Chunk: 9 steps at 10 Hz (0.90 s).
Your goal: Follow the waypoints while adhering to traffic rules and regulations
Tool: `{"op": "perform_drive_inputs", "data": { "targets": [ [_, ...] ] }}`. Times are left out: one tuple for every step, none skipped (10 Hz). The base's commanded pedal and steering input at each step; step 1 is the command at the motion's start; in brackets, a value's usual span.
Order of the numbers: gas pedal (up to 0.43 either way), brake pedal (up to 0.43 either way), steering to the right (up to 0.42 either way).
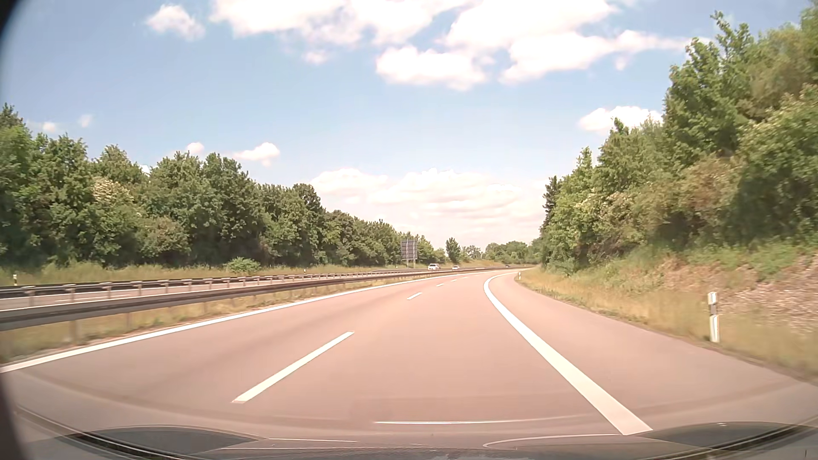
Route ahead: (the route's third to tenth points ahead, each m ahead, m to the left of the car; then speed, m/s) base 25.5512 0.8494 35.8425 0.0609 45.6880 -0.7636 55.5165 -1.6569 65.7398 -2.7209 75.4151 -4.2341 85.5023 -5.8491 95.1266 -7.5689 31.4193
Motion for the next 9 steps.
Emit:
{"op": "perform_drive_inputs", "data": {
  "targets": [
    [0.319,0.012,0.019],
    [0.319,0.012,0.019],
    [0.319,0.012,0.019],
    [0.319,0.012,0.019],
    [0.319,0.012,0.018],
    [0.319,0.012,0.018],
    [0.319,0.012,0.018],
    [0.319,0.012,0.018],
    [0.319,0.012,0.018]
  ]
}}
